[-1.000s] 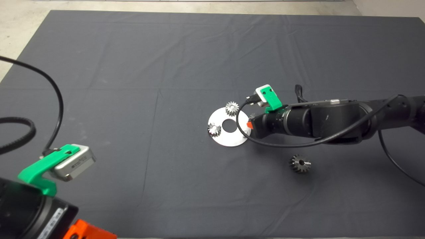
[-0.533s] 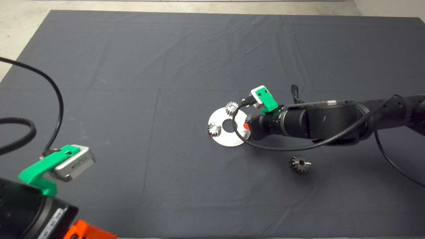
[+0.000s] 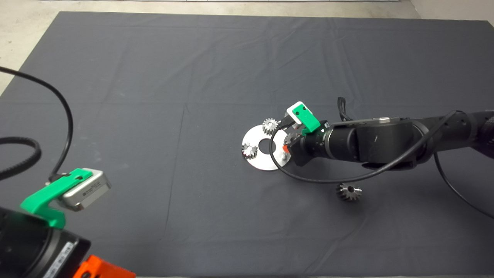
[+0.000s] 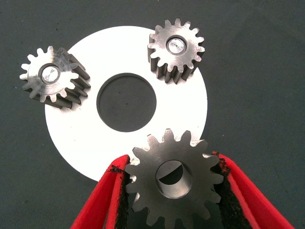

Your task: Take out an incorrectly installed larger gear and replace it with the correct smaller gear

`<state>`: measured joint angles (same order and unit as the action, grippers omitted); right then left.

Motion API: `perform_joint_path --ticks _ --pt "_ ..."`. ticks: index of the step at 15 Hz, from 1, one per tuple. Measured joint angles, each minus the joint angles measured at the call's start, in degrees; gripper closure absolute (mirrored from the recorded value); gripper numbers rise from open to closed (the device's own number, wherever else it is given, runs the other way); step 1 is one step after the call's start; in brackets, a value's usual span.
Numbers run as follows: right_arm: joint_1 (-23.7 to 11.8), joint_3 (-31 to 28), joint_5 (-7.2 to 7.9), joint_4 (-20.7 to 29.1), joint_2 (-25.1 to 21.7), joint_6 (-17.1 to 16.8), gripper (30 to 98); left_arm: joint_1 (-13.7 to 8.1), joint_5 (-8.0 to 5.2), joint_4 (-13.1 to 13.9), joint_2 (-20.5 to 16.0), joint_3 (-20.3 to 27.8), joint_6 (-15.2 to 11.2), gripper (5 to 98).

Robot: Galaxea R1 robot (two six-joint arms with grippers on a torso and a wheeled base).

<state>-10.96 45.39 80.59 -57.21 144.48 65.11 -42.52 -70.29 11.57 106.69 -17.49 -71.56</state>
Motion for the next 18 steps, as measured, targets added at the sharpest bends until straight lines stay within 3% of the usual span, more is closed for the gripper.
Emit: perform_joint_path --ticks 9,10,13,18 --pt "0.0 -0.6 0.3 0.0 0.1 -2.1 87.9 0.0 0.0 0.0 0.0 0.0 -0.9 6.0" --pt "0.0 -1.5 0.57 0.0 0.2 -2.1 87.9 0.0 -0.02 0.0 0.0 0.0 -1.0 6.0" --pt "0.3 -3.2 3.36 -0.1 1.3 -3.4 87.9 0.0 -0.02 0.0 0.2 0.0 -1.1 6.0" --pt "0.8 -3.4 3.96 -0.2 1.2 -3.6 87.9 0.0 -0.04 0.0 0.3 0.0 -1.1 6.0"
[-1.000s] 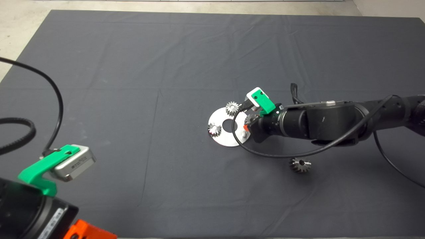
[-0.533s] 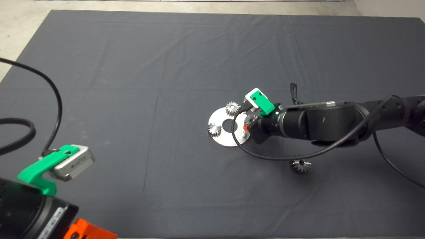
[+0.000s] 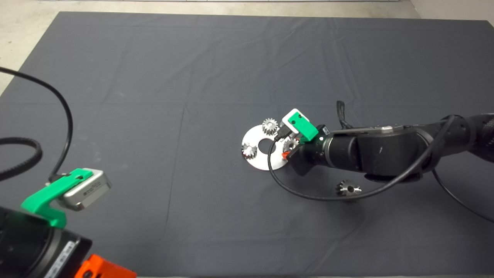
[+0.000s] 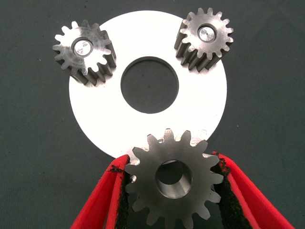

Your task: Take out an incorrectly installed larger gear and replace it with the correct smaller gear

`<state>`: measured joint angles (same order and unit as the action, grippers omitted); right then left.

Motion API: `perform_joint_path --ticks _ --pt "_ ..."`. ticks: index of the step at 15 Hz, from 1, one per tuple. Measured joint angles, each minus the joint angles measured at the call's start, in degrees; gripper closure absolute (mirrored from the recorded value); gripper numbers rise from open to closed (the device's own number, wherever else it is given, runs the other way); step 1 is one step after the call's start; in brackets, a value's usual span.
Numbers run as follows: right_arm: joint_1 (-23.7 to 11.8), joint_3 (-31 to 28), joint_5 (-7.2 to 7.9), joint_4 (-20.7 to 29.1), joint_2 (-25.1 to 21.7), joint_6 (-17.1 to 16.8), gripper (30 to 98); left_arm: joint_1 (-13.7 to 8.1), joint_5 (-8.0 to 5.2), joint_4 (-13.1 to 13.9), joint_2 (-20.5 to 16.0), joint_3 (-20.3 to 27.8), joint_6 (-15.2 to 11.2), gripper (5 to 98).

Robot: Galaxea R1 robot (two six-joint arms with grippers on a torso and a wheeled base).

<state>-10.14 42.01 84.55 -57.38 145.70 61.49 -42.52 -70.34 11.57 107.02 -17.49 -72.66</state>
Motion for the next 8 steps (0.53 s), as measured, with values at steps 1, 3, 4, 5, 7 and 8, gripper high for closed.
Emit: perform_joint_path --ticks 1,3,4,5,7,8 --pt "0.1 0.1 -0.01 0.0 0.0 0.0 87.9 0.0 0.0 0.0 0.0 0.0 -0.2 6.0" --pt "0.1 0.4 -0.1 0.0 0.0 0.0 87.9 0.0 -0.2 0.0 0.0 0.0 -0.4 6.0" --pt "0.1 1.0 -0.07 0.0 0.0 0.0 87.9 0.0 -0.2 0.0 0.0 0.0 -0.5 6.0" --pt "0.1 1.5 -0.01 0.0 0.0 0.0 87.9 0.0 -0.2 0.0 0.0 0.0 -0.5 6.0" --pt "0.1 1.9 0.04 0.0 0.0 0.0 87.9 0.0 -0.2 0.0 0.0 0.0 -0.5 6.0" --pt "0.3 2.2 0.01 0.0 0.0 0.0 87.9 0.0 -0.2 0.0 0.1 0.0 -0.5 6.0"
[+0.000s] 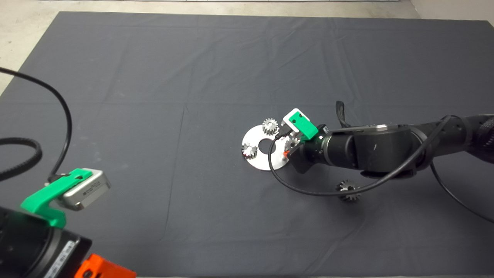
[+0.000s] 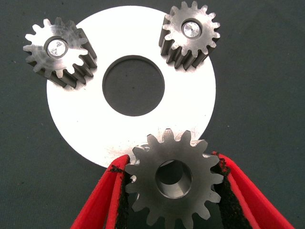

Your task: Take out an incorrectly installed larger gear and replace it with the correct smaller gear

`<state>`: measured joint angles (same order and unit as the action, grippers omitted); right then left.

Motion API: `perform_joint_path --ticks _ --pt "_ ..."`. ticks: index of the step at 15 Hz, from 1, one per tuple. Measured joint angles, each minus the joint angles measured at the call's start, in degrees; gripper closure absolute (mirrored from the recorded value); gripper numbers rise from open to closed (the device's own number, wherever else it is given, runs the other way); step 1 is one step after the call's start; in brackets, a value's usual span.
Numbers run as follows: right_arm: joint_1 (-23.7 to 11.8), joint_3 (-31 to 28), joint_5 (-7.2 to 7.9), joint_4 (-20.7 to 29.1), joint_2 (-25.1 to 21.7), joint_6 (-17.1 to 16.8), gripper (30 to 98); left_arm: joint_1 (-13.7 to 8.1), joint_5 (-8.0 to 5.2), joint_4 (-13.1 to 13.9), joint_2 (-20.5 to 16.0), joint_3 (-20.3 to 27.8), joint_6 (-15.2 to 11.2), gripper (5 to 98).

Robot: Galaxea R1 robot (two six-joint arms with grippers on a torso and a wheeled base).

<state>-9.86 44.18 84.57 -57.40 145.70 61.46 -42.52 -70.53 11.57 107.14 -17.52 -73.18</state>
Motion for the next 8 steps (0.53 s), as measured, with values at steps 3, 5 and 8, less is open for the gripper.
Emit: perform_joint_path --ticks 3,5,8 --pt "0.5 1.8 -0.06 0.0 0.0 0.0 87.9 0.0 -0.02 0.0 0.0 0.0 0.0 6.0" --pt "0.5 1.9 -0.19 0.0 0.0 0.0 87.9 0.0 -0.07 0.0 0.0 0.0 0.0 6.0" --pt "0.5 1.9 -0.33 0.0 0.0 0.0 87.9 0.0 -0.07 0.0 0.0 0.0 0.0 6.0"
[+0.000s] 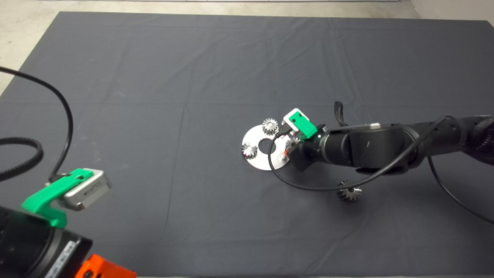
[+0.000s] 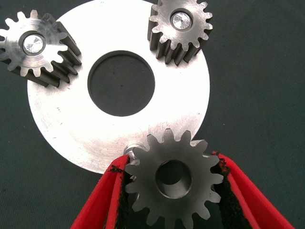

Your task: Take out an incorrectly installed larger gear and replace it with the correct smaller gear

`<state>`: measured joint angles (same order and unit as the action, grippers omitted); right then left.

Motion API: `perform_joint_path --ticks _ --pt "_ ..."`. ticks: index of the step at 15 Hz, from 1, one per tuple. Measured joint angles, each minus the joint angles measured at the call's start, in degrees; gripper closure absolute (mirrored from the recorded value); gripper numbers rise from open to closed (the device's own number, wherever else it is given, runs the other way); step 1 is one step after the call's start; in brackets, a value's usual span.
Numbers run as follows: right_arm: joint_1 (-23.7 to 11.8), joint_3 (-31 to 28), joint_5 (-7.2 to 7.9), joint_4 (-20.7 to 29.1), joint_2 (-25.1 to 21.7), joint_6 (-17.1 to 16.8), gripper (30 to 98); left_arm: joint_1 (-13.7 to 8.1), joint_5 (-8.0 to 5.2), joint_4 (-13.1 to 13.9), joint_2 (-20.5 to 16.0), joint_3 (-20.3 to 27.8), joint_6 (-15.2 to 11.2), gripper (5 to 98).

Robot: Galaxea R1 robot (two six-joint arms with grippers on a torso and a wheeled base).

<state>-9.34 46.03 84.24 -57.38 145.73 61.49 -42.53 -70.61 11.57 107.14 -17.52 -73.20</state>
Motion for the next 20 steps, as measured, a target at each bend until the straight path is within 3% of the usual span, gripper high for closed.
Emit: perform_joint_path --ticks 12,20 --pt "0.1 0.0 -0.37 0.0 0.7 0.3 87.9 0.0 0.02 0.0 0.0 0.0 0.0 6.0" --pt "2.2 -0.1 -0.45 0.0 3.0 0.3 88.0 0.0 0.0 0.0 0.0 0.0 0.0 6.0"
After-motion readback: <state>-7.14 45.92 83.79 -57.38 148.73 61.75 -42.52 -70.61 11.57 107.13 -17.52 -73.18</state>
